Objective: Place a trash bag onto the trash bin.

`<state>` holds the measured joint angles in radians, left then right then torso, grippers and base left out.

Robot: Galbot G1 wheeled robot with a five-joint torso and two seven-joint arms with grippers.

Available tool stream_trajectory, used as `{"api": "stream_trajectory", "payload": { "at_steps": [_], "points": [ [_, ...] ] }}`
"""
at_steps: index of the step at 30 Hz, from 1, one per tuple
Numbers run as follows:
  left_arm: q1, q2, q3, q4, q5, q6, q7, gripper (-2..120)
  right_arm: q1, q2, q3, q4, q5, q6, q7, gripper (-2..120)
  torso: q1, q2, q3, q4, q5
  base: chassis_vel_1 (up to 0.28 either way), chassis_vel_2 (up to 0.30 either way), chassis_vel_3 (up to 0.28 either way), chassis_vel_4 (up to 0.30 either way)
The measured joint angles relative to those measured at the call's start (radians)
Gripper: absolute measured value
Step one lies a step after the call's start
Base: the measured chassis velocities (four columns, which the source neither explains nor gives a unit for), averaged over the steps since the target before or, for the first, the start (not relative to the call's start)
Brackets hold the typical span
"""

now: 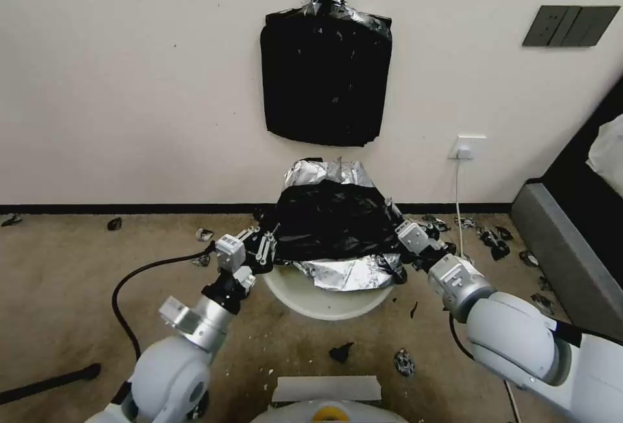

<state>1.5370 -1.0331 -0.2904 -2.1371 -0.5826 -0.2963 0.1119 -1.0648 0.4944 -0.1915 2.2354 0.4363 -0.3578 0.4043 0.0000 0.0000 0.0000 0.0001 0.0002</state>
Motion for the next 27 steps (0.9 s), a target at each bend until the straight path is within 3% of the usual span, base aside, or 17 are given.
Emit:
{"api": "stream_trajectory", "payload": {
  "at_steps": [11, 20, 22, 27],
  "points": [
    [0.004, -0.010, -0.030, -0.022, -0.142, 0.066, -0.098, 5, -0.175, 0.008, 0.050, 0.019, -0.091, 0.077, -0.118, 0, 0.000, 0.000, 0.000, -0.0001, -0.0002, 0.000, 0.000, 0.000, 0.000],
    [0.013, 0.001, -0.049, -0.038, -0.173, 0.129, -0.132, 5, -0.265, 0.084, 0.085, -0.003, -0.119, 0.153, -0.086, 0, 0.000, 0.000, 0.000, -0.0001, -0.0003, 0.000, 0.000, 0.000, 0.000],
    [0.023, 0.002, -0.051, -0.046, -0.153, 0.168, -0.155, 5, -0.275, 0.123, 0.092, -0.007, -0.107, 0.184, -0.016, 12, 0.000, 0.000, 0.000, 0.0000, -0.0001, 0.000, 0.000, 0.000, 0.000],
    [0.033, 0.000, -0.056, -0.052, -0.138, 0.238, -0.210, 4, -0.323, 0.165, 0.162, 0.001, -0.078, 0.231, 0.020, 25, 0.000, 0.000, 0.000, 0.0000, -0.0002, 0.000, 0.000, 0.000, 0.000]
  ]
}}
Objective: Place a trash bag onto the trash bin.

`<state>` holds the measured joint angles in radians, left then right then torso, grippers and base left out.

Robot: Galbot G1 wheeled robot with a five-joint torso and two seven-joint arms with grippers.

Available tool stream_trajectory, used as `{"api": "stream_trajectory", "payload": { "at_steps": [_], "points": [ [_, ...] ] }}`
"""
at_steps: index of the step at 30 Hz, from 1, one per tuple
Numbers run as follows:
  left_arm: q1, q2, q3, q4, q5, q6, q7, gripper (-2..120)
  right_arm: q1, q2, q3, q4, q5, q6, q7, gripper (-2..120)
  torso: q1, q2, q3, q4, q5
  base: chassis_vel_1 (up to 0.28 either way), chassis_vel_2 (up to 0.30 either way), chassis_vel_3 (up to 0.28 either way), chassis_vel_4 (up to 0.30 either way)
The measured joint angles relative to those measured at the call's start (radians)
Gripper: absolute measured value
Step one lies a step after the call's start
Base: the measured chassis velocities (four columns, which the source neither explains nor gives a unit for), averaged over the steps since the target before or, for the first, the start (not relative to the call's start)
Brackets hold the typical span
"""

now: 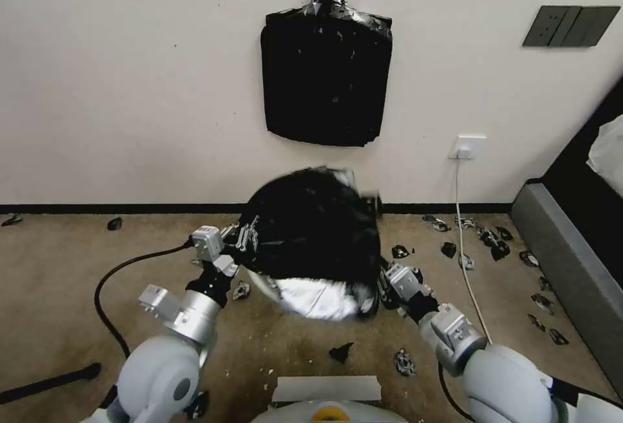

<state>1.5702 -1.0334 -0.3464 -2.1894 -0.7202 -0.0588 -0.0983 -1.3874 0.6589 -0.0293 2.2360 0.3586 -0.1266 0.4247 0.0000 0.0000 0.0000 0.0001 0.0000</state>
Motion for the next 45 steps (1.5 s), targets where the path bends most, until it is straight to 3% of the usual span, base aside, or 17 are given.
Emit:
{"api": "stream_trajectory", "payload": {
  "at_steps": [7, 9, 13, 15, 17, 19, 29, 32, 45],
  "points": [
    [-0.004, 0.003, -0.016, -0.022, -0.050, 0.115, -0.105, 4, -0.175, 0.018, 0.140, 0.059, 0.005, 0.083, -0.089, 55, 0.000, 0.000, 0.000, -0.0001, -0.0002, 0.000, 0.000, 0.000, 0.000],
    [-0.006, 0.002, -0.018, -0.026, -0.062, 0.130, -0.119, 4, -0.194, 0.023, 0.151, 0.062, -0.006, 0.094, -0.102, 59, 0.000, 0.000, 0.000, -0.0001, -0.0002, 0.000, 0.000, 0.000, 0.000],
    [-0.019, 0.005, -0.028, -0.038, -0.107, 0.185, -0.175, 4, -0.265, 0.042, 0.197, 0.059, -0.098, 0.169, -0.166, 72, 0.000, 0.000, 0.000, -0.0001, -0.0001, 0.000, 0.000, 0.000, 0.000],
    [-0.034, 0.011, -0.035, -0.045, -0.158, 0.227, -0.222, 4, -0.323, 0.054, 0.238, 0.041, -0.209, 0.269, -0.246, 84, 0.000, 0.000, 0.000, -0.0001, 0.0000, 0.000, 0.000, 0.000, 0.000],
    [-0.037, 0.013, -0.035, -0.045, -0.165, 0.232, -0.229, 4, -0.332, 0.056, 0.246, 0.036, -0.234, 0.290, -0.259, 87, 0.000, 0.000, 0.000, -0.0001, -0.0001, 0.000, 0.000, 0.000, 0.000],
    [-0.049, 0.018, -0.036, -0.043, -0.191, 0.254, -0.256, 4, -0.378, 0.065, 0.281, 0.019, -0.357, 0.386, -0.324, 99, 0.000, 0.000, 0.000, -0.0001, -0.0001, 0.000, 0.000, 0.000, 0.000],
    [-0.053, 0.018, -0.031, -0.056, -0.228, 0.278, -0.280, 4, -0.376, 0.094, 0.296, -0.023, -0.587, 0.478, -0.364, 100, 0.000, 0.000, 0.000, 0.0000, 0.0000, 0.000, 0.000, 0.000, 0.000],
    [-0.050, 0.013, -0.029, -0.061, -0.244, 0.288, -0.289, 4, -0.352, 0.133, 0.295, -0.065, -0.692, 0.507, -0.356, 100, 0.000, 0.000, 0.000, 0.0000, 0.0000, 0.000, 0.000, 0.000, 0.000],
    [-0.054, 0.011, -0.020, -0.059, -0.260, 0.298, -0.303, 4, -0.345, 0.178, 0.284, -0.049, -0.733, 0.510, -0.253, 97, 0.000, 0.000, 0.000, -0.0001, 0.0001, 0.000, 0.000, 0.000, 0.000]
  ]
}}
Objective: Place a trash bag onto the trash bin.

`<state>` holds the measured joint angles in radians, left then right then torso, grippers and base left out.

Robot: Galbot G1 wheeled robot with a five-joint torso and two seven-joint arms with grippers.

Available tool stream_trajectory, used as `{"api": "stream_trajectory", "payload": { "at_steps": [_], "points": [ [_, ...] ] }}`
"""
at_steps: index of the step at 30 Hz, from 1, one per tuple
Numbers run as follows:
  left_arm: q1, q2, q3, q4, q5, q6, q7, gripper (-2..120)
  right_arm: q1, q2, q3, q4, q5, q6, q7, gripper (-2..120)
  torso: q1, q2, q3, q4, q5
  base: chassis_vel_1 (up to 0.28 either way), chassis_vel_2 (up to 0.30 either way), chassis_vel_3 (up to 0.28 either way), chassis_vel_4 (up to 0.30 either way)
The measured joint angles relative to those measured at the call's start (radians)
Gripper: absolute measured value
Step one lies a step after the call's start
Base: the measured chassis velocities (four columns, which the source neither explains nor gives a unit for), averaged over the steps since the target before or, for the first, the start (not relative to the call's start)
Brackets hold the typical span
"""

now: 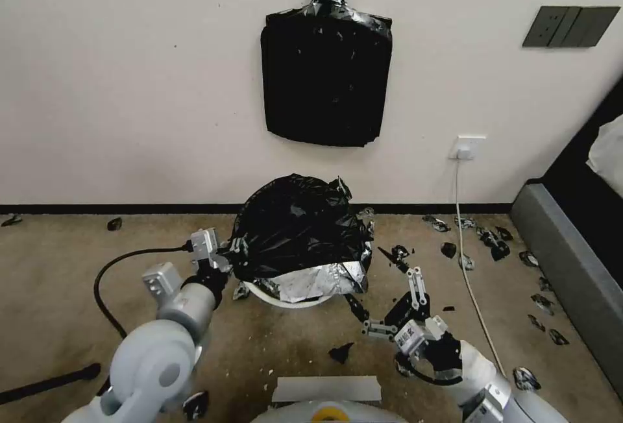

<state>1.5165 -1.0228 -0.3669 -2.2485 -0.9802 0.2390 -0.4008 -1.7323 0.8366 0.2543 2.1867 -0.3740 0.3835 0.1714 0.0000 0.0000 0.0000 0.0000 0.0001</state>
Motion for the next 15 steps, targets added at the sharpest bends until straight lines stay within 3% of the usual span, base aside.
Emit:
{"api": "stream_trajectory", "payload": {
  "at_steps": [6, 11, 15],
  "points": [
    [0.005, -0.003, 0.004, -0.009, -0.003, 0.003, -0.001, 4, 0.004, -0.003, -0.001, 0.004, -0.005, -0.006, -0.013, 87, 0.000, 0.000, 0.000, 0.0000, -0.0002, 0.000, 0.000, 0.000, 0.000],
    [0.006, -0.001, 0.006, -0.024, -0.003, 0.008, -0.003, 4, 0.004, -0.014, 0.005, -0.012, -0.015, -0.007, -0.061, 69, 0.000, 0.000, 0.000, 0.0000, -0.0001, 0.000, 0.000, 0.000, 0.000],
    [0.009, 0.001, 0.003, -0.032, -0.003, 0.008, -0.003, 4, 0.020, -0.005, -0.007, -0.011, -0.017, -0.012, -0.040, 59, 0.000, 0.000, 0.000, 0.0000, -0.0001, 0.000, 0.000, 0.000, 0.000]
  ]
}}
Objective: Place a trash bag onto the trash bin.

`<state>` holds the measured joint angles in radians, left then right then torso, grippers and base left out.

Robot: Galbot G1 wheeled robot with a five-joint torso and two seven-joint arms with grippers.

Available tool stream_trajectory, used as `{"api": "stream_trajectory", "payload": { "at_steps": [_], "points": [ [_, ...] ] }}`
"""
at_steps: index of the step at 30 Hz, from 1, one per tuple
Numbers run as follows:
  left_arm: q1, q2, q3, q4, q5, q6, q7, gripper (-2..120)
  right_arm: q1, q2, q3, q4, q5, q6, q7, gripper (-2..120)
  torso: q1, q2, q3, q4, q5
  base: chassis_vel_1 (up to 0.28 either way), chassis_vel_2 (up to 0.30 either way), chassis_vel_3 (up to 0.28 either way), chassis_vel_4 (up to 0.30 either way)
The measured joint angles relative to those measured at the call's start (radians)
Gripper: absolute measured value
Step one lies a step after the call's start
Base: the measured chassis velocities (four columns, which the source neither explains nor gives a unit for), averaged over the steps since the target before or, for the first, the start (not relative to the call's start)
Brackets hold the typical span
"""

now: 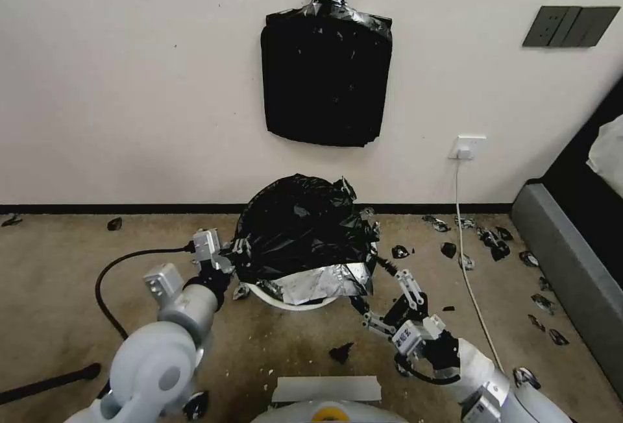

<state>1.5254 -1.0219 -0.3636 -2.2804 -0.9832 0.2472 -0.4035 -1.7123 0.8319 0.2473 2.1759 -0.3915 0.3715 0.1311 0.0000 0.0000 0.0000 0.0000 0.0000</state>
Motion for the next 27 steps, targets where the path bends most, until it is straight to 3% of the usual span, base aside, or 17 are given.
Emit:
{"api": "stream_trajectory", "payload": {
  "at_steps": [17, 21, 27],
  "points": [
    [0.010, -0.003, -0.004, -0.018, -0.004, 0.011, -0.006, 4, 0.027, 0.003, -0.059, -0.019, -0.004, 0.057, 0.023, 0, 0.000, 0.000, 0.000, 0.0000, -0.0001, 0.000, 0.000, 0.000, 0.000],
    [0.010, -0.008, -0.002, -0.035, -0.042, 0.026, -0.041, 4, 0.025, 0.007, -0.060, -0.022, 0.019, 0.097, -0.006, 0, 0.000, 0.000, 0.000, 0.0000, 0.0000, 0.000, 0.000, 0.000, 0.000],
    [0.001, -0.010, -0.008, -0.049, -0.125, 0.049, -0.087, 4, -0.014, -0.008, -0.080, -0.009, 0.094, 0.183, -0.162, 0, 0.000, 0.000, 0.000, -0.0001, -0.0001, 0.000, 0.000, 0.000, 0.000]
  ]
}}
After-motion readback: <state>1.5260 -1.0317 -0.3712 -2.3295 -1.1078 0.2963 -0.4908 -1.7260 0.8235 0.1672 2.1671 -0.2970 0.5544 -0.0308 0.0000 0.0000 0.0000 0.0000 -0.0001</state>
